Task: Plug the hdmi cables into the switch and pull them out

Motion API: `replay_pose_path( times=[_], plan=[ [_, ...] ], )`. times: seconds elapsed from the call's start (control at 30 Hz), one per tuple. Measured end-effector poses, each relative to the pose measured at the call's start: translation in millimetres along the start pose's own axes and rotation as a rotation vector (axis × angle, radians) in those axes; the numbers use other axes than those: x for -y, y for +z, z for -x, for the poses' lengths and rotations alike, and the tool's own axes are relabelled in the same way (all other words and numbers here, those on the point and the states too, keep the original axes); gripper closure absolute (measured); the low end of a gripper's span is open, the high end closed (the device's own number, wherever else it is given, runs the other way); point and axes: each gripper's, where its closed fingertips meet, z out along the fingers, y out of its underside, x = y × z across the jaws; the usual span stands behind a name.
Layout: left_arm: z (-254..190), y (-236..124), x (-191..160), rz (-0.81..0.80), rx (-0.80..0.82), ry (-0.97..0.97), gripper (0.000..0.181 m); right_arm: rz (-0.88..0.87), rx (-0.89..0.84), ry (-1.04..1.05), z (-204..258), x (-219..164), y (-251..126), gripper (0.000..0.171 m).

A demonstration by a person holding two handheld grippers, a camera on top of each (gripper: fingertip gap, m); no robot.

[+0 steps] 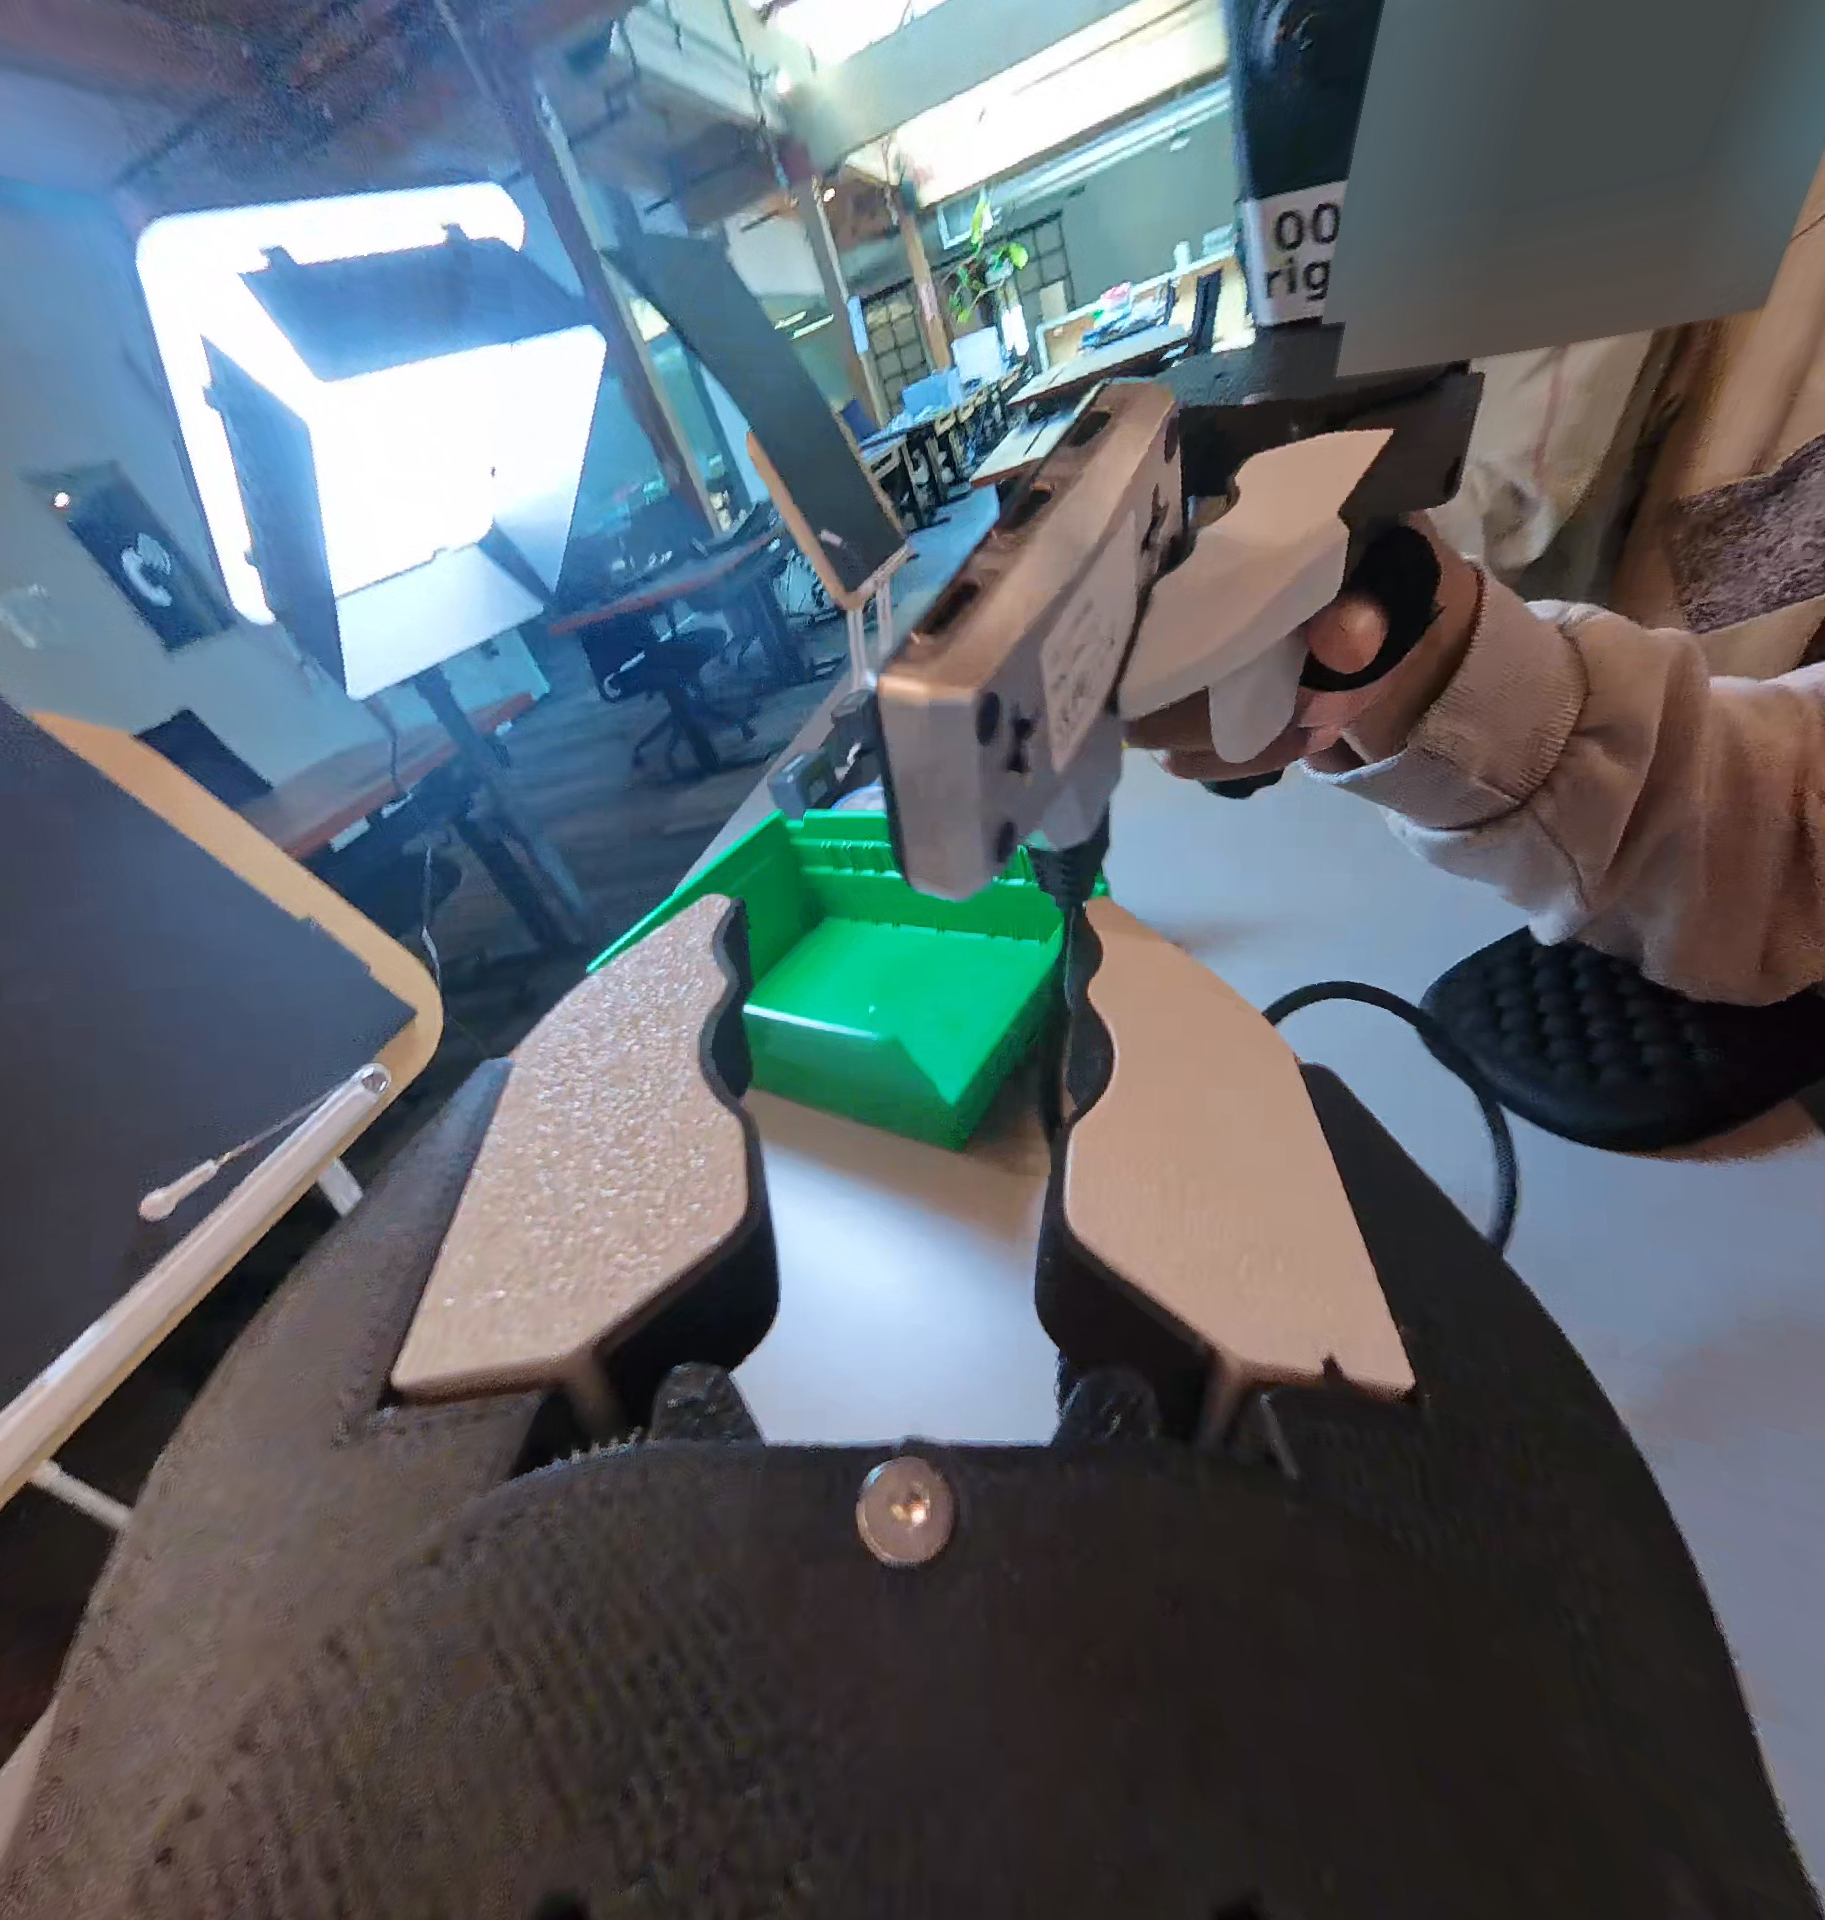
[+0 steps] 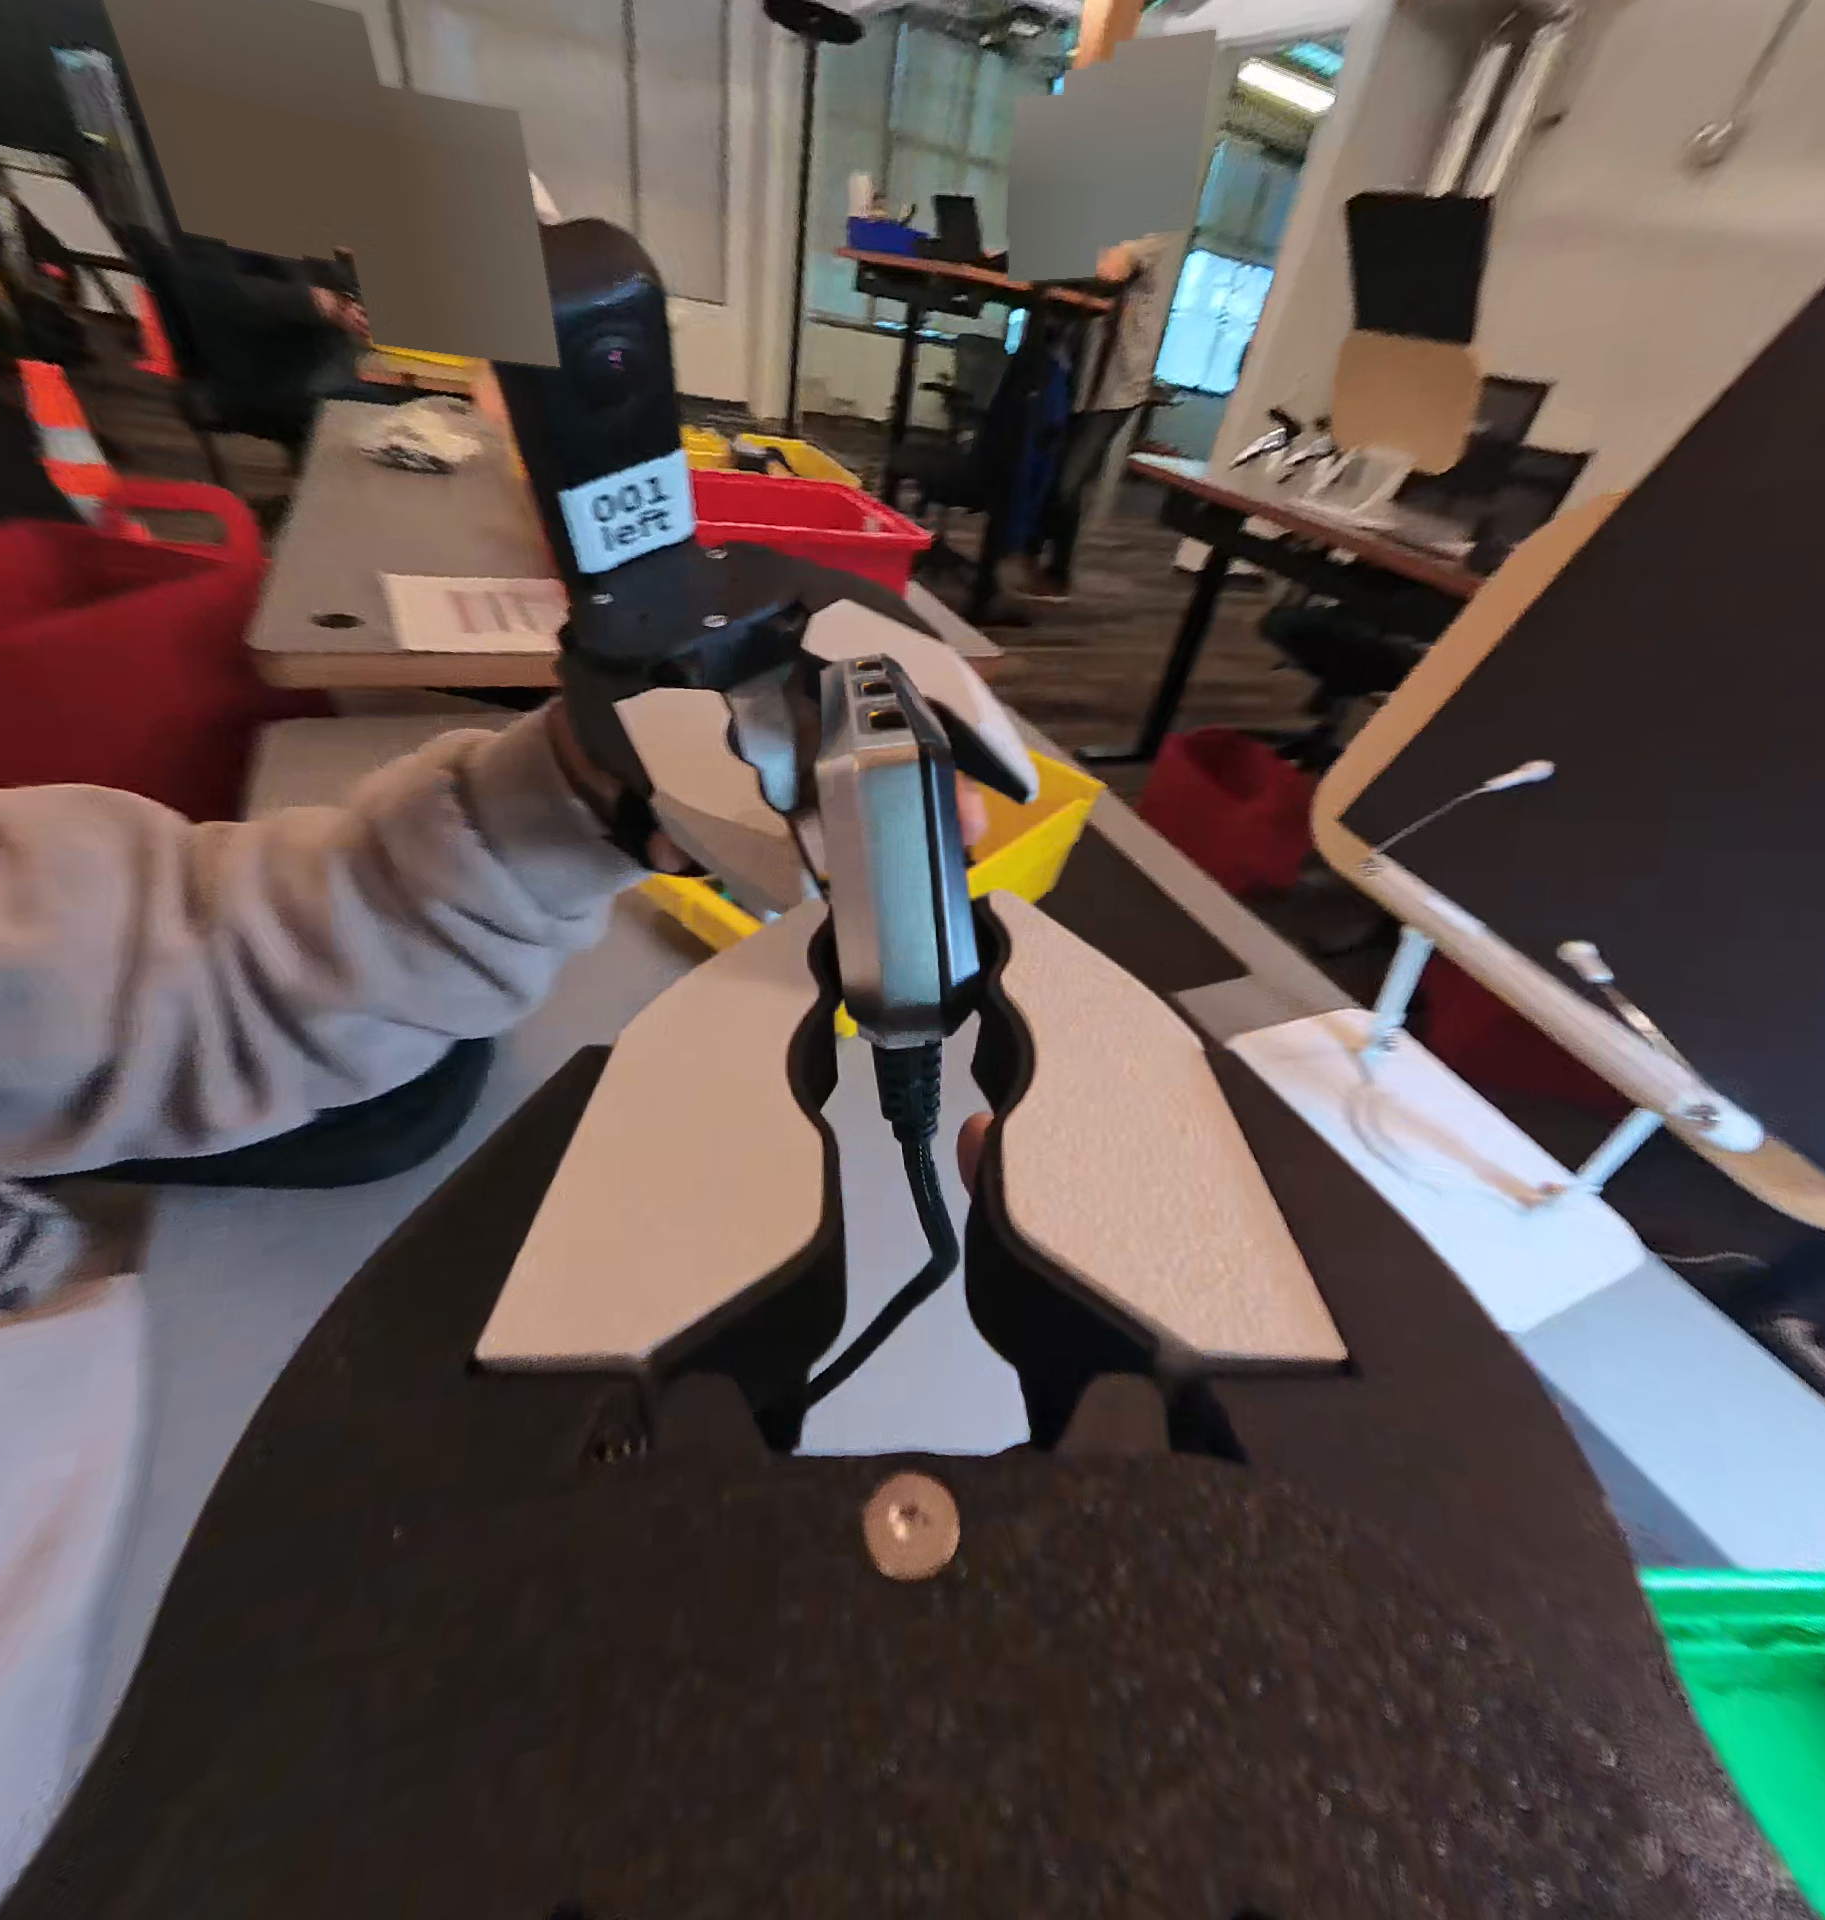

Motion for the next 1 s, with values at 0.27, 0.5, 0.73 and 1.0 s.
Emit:
replay_pose_path(
  times=[0.27,0.5,0.73,1.0],
  plan=[
    [-37,4,21,-0.195,-0.218,-0.085,0.156,-0.131,0.199,-0.051,20,-13,20,0.149],
    [-43,1,19,-0.245,-0.269,-0.043,0.159,-0.225,0.208,-0.198,24,-21,22,0.146],
    [-49,5,24,-0.301,-0.287,-0.049,0.159,-0.139,0.195,-0.282,30,-47,42,0.149],
    [-29,3,-22,0.003,-0.181,0.131,0.154,0.179,0.036,-0.419,0,-77,40,0.150]
  ],
)
